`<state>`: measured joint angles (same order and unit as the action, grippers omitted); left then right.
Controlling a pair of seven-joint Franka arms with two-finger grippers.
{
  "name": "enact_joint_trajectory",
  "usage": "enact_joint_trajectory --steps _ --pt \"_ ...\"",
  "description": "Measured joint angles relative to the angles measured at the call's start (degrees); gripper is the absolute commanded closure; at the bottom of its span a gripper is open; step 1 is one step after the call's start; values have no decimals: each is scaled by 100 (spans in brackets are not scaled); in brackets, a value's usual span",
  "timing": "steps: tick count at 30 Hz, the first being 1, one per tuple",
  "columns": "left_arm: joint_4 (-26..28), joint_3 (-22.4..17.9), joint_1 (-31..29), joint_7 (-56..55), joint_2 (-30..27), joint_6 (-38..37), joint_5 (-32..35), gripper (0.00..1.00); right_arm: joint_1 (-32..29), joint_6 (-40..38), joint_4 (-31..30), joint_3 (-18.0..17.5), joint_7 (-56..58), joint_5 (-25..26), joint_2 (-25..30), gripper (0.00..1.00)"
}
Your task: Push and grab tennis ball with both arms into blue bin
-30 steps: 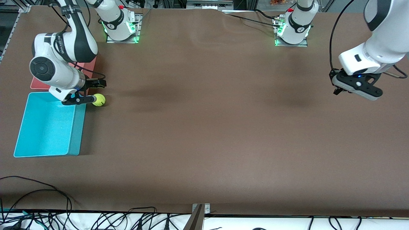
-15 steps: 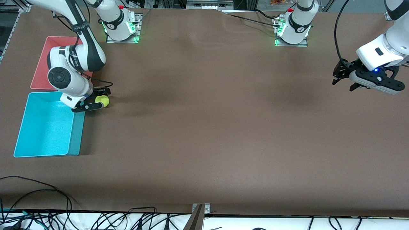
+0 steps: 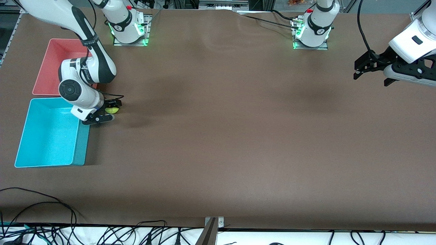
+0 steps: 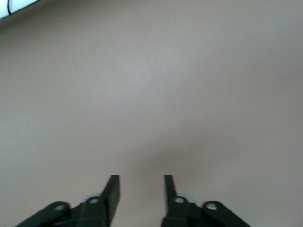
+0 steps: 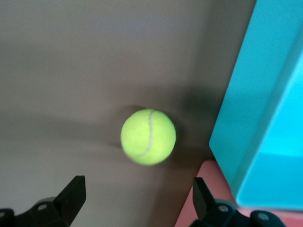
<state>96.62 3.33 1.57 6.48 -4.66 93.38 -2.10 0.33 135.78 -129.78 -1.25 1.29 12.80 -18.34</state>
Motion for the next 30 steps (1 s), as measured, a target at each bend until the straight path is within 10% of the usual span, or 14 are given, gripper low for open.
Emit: enact_joint_trajectory --steps 11,30 --pt "-47 -356 337 -301 55 -3 0 0 -6 -88 0 -1 -28 0 -169 63" --pt "-264 -474 342 -314 299 -3 0 0 -3 -2508 1571 -47 349 0 37 63"
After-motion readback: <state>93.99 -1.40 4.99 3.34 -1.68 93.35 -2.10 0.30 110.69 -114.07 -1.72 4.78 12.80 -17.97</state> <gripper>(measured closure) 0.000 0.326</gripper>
